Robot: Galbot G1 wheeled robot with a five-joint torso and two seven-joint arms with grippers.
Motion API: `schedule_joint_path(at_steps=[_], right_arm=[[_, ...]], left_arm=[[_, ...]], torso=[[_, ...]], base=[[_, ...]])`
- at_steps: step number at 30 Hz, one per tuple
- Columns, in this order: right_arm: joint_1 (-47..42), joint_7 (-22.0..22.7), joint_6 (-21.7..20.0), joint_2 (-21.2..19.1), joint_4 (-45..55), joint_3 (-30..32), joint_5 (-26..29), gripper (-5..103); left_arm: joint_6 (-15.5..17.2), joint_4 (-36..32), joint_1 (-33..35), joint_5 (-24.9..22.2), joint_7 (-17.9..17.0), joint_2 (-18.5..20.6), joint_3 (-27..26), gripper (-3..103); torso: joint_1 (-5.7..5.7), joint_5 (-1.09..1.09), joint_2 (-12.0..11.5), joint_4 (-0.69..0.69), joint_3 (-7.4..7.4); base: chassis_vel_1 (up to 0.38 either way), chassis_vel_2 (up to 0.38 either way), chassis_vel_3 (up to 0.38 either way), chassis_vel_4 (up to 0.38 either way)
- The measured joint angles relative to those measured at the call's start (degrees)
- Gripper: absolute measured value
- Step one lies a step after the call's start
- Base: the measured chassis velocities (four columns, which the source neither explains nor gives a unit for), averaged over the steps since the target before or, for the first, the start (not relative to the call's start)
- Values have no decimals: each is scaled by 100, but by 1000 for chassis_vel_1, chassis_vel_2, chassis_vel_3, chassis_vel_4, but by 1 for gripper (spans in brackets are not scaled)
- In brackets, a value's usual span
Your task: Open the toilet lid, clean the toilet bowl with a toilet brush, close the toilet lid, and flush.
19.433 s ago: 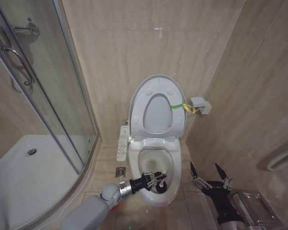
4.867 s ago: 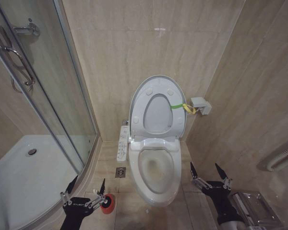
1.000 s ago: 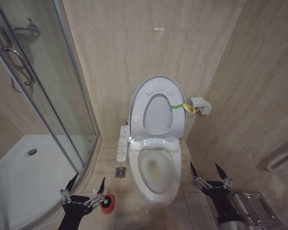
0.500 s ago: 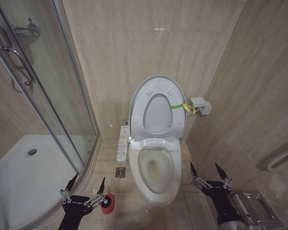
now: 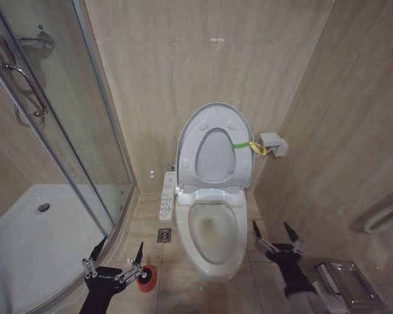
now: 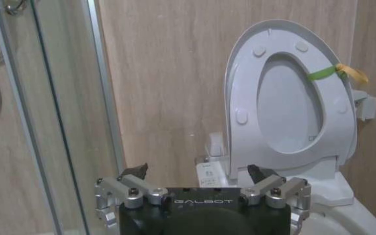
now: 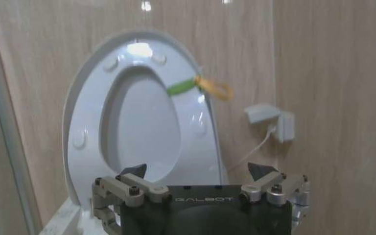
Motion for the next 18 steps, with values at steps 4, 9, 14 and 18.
schedule_joint_path(at_steps=[4,9,14,18], right_arm=[[711,129,-213,0,-677,-272,-137,100],[1470,268,-439,-1,-1400,-564,-287,100],[2102,383,-630,-2,-2003,-804,-408,100],[2700,490,-810,-2,-2571,-1034,-521,100]], left_arm=[[0,0,0,0,0,0,1,99],[0,0,0,0,0,0,1,99],[0,0,0,0,0,0,1,99],[0,0,0,0,0,0,1,99]], torso=[[0,0,0,0,0],[1,-1,0,0,0],[0,-1,-1,0,1],[0,-1,-1,1,1]], base=[[0,0,0,0],[0,0,0,0],[0,0,0,0],[0,0,0,0]])
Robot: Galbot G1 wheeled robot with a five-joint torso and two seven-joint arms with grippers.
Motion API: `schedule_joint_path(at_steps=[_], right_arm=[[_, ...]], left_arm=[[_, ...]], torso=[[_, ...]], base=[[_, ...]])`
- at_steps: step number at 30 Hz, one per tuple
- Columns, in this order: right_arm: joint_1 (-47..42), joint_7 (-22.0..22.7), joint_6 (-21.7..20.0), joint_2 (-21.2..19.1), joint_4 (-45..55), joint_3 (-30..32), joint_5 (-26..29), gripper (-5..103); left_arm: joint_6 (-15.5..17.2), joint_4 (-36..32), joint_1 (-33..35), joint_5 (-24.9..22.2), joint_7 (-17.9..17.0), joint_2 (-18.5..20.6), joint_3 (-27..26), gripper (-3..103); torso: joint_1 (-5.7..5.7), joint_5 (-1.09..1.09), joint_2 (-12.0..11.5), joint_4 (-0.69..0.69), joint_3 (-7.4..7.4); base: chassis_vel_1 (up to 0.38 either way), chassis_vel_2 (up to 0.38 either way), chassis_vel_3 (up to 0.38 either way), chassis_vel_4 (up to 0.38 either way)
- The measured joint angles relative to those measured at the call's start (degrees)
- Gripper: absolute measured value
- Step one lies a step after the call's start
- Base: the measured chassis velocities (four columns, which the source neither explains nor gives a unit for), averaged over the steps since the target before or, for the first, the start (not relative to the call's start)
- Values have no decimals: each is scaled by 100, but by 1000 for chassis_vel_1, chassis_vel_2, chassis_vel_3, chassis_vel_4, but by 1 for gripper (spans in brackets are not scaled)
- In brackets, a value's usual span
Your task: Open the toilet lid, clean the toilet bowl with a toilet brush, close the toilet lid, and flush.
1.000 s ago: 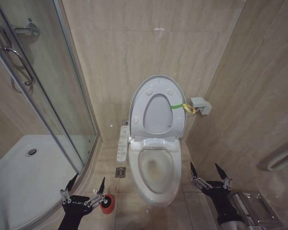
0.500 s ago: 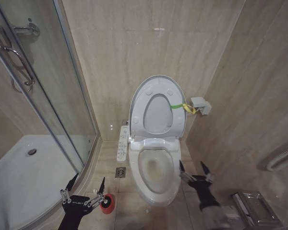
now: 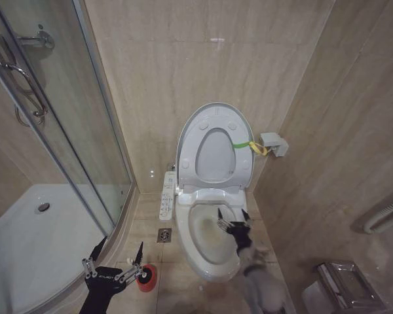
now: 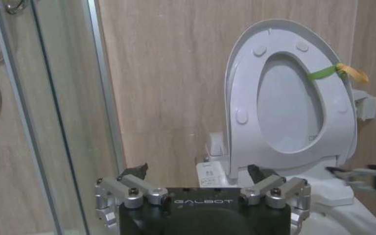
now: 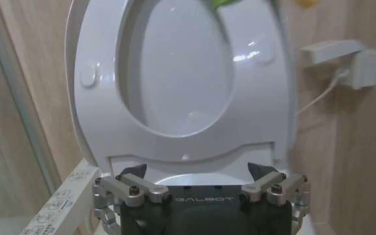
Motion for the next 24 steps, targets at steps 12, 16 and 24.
schedule_joint_path(at_steps=[12,16,24], right_arm=[[1563,281,-466,2,-1480,-599,-296,100],[1674,303,-501,2,-1589,-644,-320,100],[1334,206,-524,-132,-1361,-403,-211,100]], left_arm=[[0,0,0,0,0,0,0,99],[0,0,0,0,0,0,0,99],[0,0,0,0,0,0,-1,99]], torso=[[1,0,0,2,0],[1,0,0,-1,0],[0,2,1,1,-1]], base=[[0,0,0,0],[0,0,0,0],[0,0,0,0]])
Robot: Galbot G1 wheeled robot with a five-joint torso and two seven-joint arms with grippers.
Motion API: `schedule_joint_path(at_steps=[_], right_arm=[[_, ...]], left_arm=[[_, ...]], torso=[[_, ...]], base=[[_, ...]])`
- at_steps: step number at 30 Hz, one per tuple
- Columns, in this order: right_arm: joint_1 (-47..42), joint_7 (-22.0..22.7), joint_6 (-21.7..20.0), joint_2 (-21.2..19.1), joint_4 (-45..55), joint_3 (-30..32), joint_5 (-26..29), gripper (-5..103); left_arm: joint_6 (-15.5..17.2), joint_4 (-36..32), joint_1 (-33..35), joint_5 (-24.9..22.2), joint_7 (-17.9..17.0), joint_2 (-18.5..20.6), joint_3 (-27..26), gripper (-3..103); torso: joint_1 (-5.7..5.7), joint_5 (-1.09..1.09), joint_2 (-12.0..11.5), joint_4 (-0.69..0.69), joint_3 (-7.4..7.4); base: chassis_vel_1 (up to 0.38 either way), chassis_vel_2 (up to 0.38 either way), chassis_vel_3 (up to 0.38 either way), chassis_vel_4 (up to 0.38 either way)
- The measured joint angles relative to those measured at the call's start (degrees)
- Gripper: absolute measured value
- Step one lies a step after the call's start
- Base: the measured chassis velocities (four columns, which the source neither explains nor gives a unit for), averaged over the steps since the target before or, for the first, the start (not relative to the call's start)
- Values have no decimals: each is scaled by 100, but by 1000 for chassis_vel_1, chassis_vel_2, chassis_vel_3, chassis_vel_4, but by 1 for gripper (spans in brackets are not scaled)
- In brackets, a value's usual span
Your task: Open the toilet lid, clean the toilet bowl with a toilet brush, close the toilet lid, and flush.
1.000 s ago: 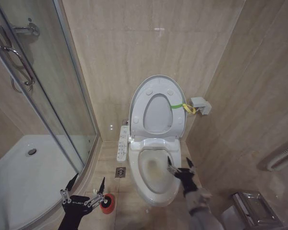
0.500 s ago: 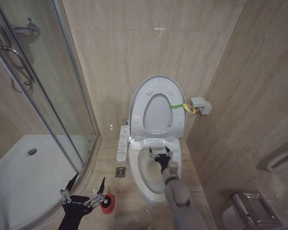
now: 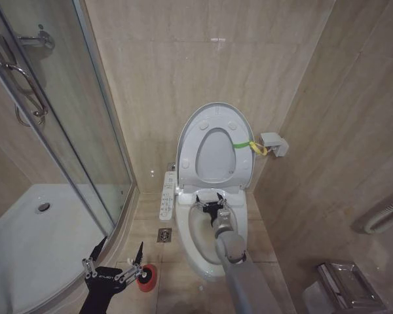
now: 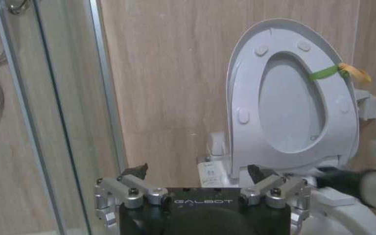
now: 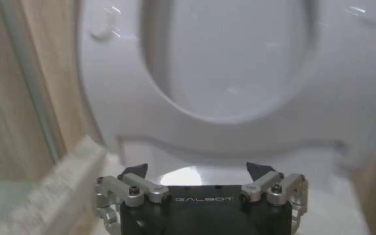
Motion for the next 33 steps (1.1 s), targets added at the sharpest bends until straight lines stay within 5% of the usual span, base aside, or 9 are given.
schedule_joint_path(at_steps=[1,8,9,11,26,33], right_arm=[[-218,-72,-6,-83,173,156,84,92],[-1340,-437,-33,-493,1044,946,520,92],[-1518,-497,-36,-558,1186,1068,590,100],[-1726,-559,-41,-632,1342,1213,665,100],[-3448,-575,372,-957,3272,1976,1439,100],[-3492,-577,392,-967,3344,1999,1470,100]], left_arm=[[0,0,0,0,0,0,0,99],[0,0,0,0,0,0,0,99],[0,0,0,0,0,0,1,99],[0,0,1,0,0,0,1,99],[0,0,0,0,0,0,1,99],[0,0,0,0,0,0,1,99]], torso=[[0,0,0,-3,0],[-1,1,0,-2,-1],[-1,0,0,-2,-1],[-1,0,0,-2,-1],[-1,-4,1,-3,-1],[0,0,1,-1,0]], base=[[0,0,0,0],[0,0,0,0],[0,0,0,0],[0,0,0,0],[0,0,0,0],[0,0,0,0]])
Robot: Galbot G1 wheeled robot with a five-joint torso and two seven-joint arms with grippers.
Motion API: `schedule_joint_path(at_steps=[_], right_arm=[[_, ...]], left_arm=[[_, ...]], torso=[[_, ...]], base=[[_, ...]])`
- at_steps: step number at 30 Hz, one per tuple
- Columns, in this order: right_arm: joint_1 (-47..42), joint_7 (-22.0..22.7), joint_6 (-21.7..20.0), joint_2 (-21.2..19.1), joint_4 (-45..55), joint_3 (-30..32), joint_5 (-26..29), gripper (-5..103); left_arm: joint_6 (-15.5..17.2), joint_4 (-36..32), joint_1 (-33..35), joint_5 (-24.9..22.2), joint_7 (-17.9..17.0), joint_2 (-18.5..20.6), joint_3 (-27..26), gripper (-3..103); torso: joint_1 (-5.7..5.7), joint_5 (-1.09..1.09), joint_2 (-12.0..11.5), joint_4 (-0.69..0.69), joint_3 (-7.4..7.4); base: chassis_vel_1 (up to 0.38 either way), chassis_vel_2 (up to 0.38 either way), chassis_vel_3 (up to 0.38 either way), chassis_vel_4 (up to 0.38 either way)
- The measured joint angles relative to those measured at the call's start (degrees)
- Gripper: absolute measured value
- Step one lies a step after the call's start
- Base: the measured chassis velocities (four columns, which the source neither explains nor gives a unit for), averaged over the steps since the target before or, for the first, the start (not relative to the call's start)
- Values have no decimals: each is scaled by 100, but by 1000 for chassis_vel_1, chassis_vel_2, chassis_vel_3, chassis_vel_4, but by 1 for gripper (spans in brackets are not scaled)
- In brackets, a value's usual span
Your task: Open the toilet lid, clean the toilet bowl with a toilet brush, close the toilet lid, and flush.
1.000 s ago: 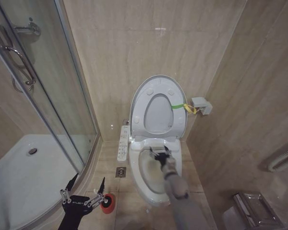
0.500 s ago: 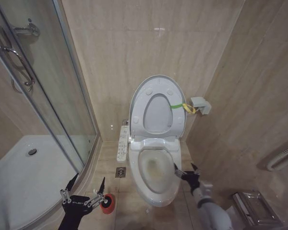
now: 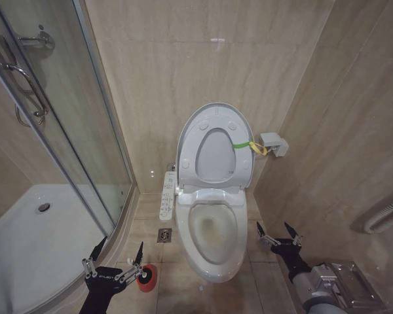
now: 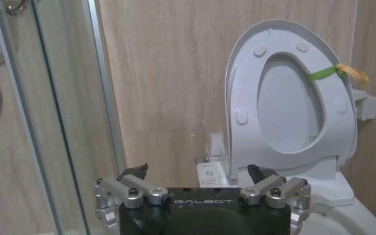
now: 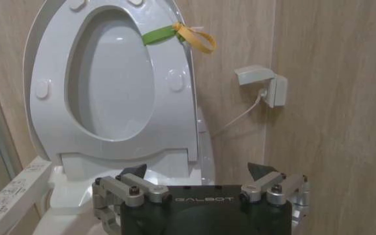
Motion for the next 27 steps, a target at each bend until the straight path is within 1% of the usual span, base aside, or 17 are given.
schedule_joint_path(at_steps=[2,3,5,6,7,9,10,11,12,13,14,16,21,27], right_arm=[[6,5,2,0,13,-20,6,100],[68,45,11,3,25,-100,21,100],[560,273,63,57,37,-627,90,100],[560,273,63,57,37,-627,90,100],[869,393,102,88,49,-919,127,100],[966,442,107,100,48,-1020,138,100],[966,442,107,100,48,-1020,138,100],[1075,488,182,48,-63,-1040,59,100],[1195,521,207,-14,-153,-1031,-23,100],[1273,527,214,-56,-168,-993,-81,100],[1267,529,213,-71,-153,-957,-101,100],[1199,525,209,-108,-96,-867,-100,100],[1032,497,356,-282,-57,-639,6,100],[1333,533,299,-210,-134,-767,-11,100]], left_arm=[[0,0,0,0,0,0,0,99],[0,0,0,0,0,0,0,99],[0,0,0,0,0,0,1,99],[0,0,0,0,0,0,1,99],[0,0,0,0,0,-1,0,99],[0,0,0,0,0,0,-1,99],[0,0,0,0,0,0,-1,99],[0,0,0,0,0,0,0,99],[0,0,0,0,0,3,-1,99],[0,0,0,0,0,0,0,99],[0,0,0,0,0,0,-1,99],[0,0,0,0,0,0,-1,99],[0,0,0,0,0,0,-1,99],[0,0,0,0,0,0,-1,99]], torso=[[0,-1,0,0,0],[0,-3,0,-4,0],[0,0,0,-3,0],[0,0,0,-3,0],[0,0,0,5,0],[1,-2,-1,3,1],[1,-2,-1,3,1],[1,-3,0,0,1],[1,-1,-1,-1,1],[2,0,-2,2,1],[2,1,-1,1,1],[1,-1,-1,1,0],[0,-2,-1,-2,0],[0,-1,-1,0,0]], base=[[0,0,0,0],[0,0,0,0],[0,0,0,0],[0,0,0,0],[0,0,0,0],[0,0,0,0],[0,0,0,0],[0,0,0,0],[0,0,0,0],[0,0,0,0],[0,0,0,0],[0,0,0,0],[0,0,0,0],[0,0,0,0]])
